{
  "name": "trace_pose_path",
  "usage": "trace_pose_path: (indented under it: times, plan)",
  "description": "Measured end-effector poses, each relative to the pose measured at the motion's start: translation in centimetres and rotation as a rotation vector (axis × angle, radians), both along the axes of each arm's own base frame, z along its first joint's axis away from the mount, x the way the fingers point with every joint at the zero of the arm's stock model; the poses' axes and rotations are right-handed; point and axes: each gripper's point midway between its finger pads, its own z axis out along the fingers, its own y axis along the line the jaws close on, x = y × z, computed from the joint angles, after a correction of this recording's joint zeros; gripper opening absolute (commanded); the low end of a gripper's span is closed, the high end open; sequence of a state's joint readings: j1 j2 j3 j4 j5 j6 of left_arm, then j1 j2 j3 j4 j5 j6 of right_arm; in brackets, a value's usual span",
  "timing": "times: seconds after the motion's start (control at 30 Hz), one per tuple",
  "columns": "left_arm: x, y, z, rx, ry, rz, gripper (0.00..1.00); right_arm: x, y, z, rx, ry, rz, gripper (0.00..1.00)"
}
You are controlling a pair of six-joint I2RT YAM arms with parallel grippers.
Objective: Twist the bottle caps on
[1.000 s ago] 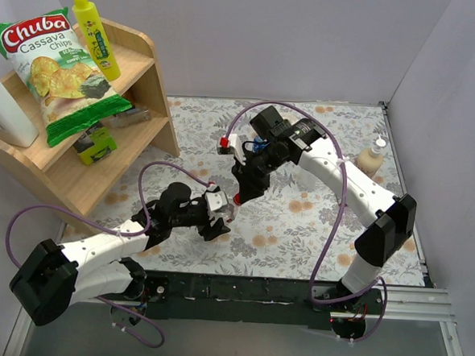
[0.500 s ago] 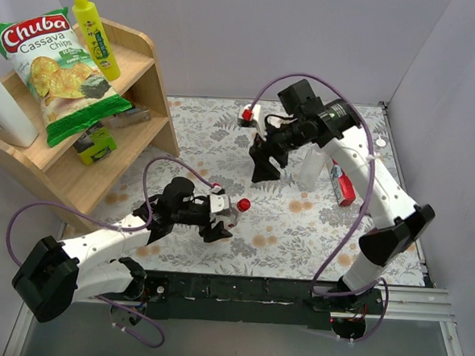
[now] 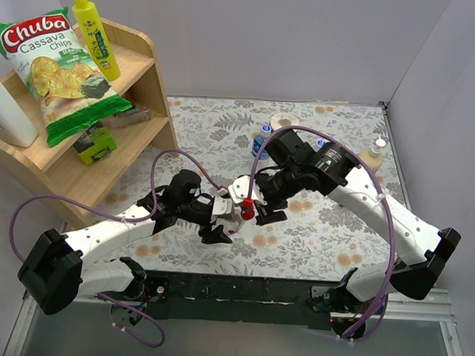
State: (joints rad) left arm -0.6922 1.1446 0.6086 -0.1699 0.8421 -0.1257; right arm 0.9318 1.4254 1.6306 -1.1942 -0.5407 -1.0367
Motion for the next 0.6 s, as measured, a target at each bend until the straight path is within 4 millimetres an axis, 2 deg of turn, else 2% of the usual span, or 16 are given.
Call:
trace_pose_path:
  times: [0.2, 0.33, 0.5, 0.6]
  plan:
    - [-0.36, -0.1, 0.54, -0.008, -0.002, -0.032, 0.0, 0.73, 0.7, -0.5, 0.014, -0.079, 0.047, 0.64]
    - [-0.46, -0.22, 0.81, -0.013, 0.003, -0.042, 0.0, 0.36, 0.91, -0.86, 0.008, -0.107, 0.09, 0.51]
    - [-0.47, -0.26, 0.88, -0.015, 0.003, -0.044, 0.0, 0.04, 1.05, -0.93, 0.011, -0.123, 0.125, 0.48]
    - [-0.45, -0.27, 0.92, -0.016, 0.003, -0.044, 0.0, -0.03, 1.05, -0.98, 0.01, -0.129, 0.138, 0.42]
